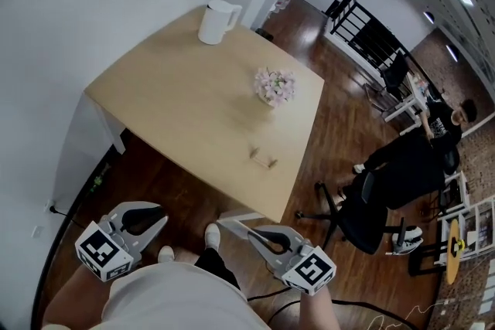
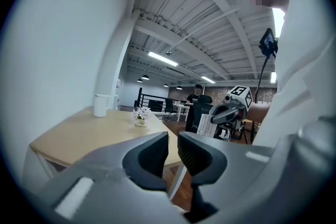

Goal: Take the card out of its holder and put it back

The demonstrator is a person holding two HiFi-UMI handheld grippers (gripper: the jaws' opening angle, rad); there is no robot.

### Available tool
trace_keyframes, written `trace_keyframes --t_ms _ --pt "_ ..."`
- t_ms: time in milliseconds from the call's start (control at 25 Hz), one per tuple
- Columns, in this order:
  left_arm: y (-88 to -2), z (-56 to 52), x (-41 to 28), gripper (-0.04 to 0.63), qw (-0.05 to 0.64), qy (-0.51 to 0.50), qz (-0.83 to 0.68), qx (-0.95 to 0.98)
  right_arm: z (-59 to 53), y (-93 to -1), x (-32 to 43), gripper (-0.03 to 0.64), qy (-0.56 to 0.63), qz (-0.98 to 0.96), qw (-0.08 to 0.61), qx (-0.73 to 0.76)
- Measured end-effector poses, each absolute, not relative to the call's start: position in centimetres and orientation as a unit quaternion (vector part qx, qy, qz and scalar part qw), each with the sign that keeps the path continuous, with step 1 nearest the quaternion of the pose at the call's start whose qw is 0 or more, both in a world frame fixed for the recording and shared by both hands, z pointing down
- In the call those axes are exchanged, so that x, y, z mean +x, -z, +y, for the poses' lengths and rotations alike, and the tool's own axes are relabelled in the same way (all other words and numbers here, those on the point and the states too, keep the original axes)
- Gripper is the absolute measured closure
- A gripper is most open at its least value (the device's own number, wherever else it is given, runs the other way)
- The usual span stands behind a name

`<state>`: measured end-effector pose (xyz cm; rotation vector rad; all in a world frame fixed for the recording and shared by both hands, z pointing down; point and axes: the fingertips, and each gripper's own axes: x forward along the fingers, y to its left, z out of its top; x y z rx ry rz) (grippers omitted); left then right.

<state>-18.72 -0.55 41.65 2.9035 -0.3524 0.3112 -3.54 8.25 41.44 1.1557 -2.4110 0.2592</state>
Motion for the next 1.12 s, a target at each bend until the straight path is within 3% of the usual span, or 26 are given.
trace_keyframes --t_ms 360,1120 --pt "-41.1 -2.8 -15.4 0.529 0.099 -0.101 -0.126 0.982 4.7 -41.8 1.2 0.595 -0.095 -0.875 0.229 0.416" --pt "-40.6 -8.3 -3.5 0.529 0.103 -0.111 -0.198 0.968 -9.2 -47.8 20.4 0.595 -0.097 -0.872 0.246 0.413"
